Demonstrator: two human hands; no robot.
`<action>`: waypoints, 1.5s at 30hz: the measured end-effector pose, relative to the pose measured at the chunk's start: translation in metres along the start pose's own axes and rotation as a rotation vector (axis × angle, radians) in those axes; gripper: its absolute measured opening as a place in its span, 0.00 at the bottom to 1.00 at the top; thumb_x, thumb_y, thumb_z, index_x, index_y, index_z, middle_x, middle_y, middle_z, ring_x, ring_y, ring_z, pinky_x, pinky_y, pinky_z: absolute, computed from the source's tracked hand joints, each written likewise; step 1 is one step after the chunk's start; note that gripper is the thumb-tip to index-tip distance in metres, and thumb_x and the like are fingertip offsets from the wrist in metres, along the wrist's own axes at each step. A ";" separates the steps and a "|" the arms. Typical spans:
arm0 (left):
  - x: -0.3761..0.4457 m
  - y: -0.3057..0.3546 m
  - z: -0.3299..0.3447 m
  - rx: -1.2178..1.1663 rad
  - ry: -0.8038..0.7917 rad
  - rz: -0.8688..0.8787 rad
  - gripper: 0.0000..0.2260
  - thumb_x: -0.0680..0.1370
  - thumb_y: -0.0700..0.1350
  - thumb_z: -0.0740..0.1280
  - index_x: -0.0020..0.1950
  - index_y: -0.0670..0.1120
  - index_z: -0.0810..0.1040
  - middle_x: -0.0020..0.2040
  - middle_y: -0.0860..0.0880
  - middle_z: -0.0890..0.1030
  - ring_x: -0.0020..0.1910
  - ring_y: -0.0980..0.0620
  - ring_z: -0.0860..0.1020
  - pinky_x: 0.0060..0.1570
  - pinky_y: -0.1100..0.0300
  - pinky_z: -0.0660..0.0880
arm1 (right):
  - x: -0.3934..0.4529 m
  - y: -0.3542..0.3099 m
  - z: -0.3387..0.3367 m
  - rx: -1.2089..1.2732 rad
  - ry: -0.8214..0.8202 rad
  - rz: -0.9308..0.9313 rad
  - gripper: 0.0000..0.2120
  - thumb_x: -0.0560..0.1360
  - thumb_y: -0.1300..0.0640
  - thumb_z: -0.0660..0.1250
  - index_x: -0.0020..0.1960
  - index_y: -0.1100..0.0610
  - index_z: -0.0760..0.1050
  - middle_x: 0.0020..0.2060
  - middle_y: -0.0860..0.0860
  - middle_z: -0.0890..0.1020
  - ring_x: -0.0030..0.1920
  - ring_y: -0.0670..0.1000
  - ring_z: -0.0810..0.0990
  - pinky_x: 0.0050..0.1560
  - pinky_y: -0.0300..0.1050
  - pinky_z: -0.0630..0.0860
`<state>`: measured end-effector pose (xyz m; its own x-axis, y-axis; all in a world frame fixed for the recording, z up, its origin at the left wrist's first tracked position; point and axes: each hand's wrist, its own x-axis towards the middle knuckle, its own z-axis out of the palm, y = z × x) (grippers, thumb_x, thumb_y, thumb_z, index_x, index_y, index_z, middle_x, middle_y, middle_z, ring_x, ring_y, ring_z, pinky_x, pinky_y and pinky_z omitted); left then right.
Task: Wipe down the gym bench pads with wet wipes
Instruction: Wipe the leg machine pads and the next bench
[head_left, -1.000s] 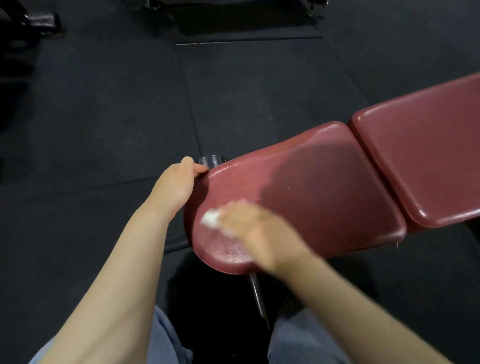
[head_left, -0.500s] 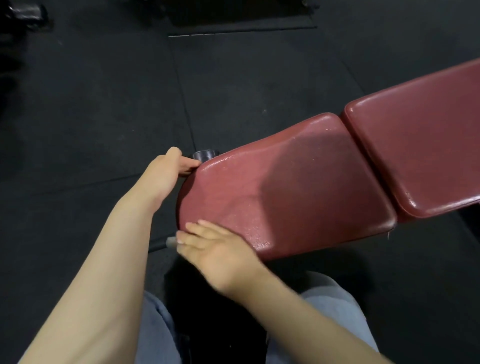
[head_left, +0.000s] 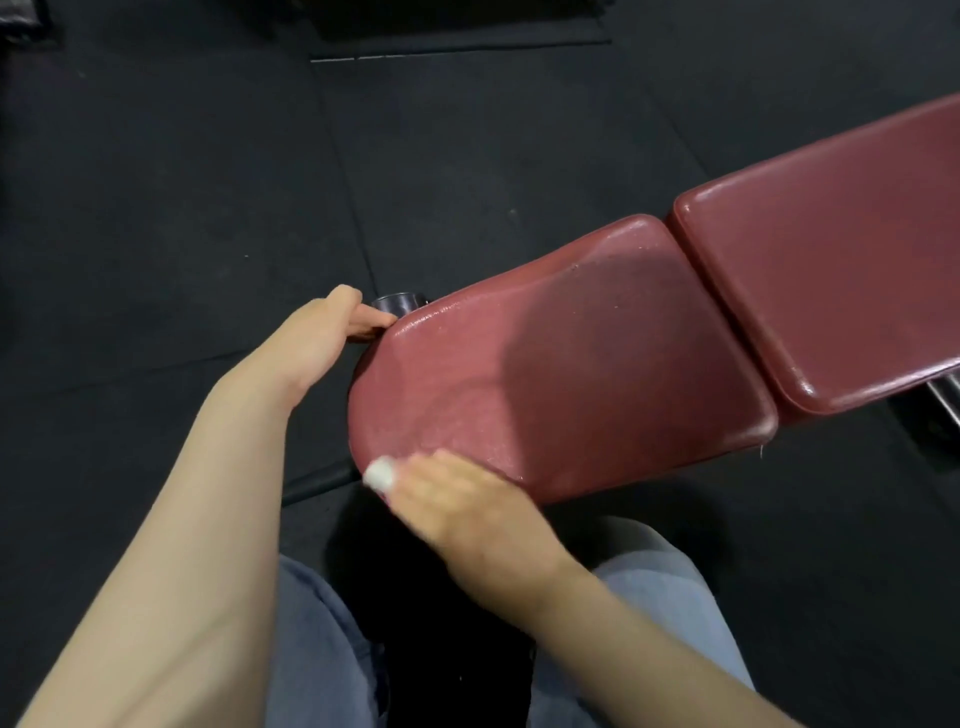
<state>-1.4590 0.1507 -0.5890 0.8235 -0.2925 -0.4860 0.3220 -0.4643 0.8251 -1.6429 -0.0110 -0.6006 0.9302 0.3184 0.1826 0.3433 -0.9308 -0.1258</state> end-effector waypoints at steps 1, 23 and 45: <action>0.002 0.001 0.001 -0.003 0.017 0.004 0.26 0.81 0.51 0.48 0.47 0.52 0.87 0.52 0.57 0.85 0.56 0.62 0.79 0.61 0.66 0.64 | -0.005 -0.003 0.002 0.038 -0.048 -0.146 0.16 0.78 0.61 0.58 0.60 0.55 0.80 0.55 0.49 0.82 0.55 0.51 0.80 0.62 0.47 0.73; -0.001 0.011 0.039 0.231 0.156 0.136 0.23 0.80 0.53 0.48 0.64 0.57 0.81 0.64 0.61 0.78 0.65 0.57 0.73 0.62 0.59 0.66 | -0.097 0.119 -0.061 -0.198 0.281 0.507 0.30 0.74 0.72 0.60 0.67 0.44 0.75 0.66 0.44 0.77 0.66 0.57 0.76 0.70 0.60 0.64; -0.007 0.022 0.057 0.310 0.346 0.194 0.20 0.80 0.47 0.51 0.56 0.52 0.83 0.56 0.55 0.81 0.54 0.55 0.73 0.51 0.57 0.67 | -0.119 0.081 -0.028 -0.102 0.548 0.655 0.19 0.76 0.68 0.62 0.63 0.55 0.79 0.63 0.47 0.78 0.71 0.58 0.71 0.73 0.66 0.58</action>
<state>-1.4842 0.0945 -0.5843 0.9781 -0.1279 -0.1644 0.0368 -0.6708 0.7407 -1.7293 -0.1297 -0.6052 0.7341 -0.3957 0.5519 -0.2783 -0.9166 -0.2869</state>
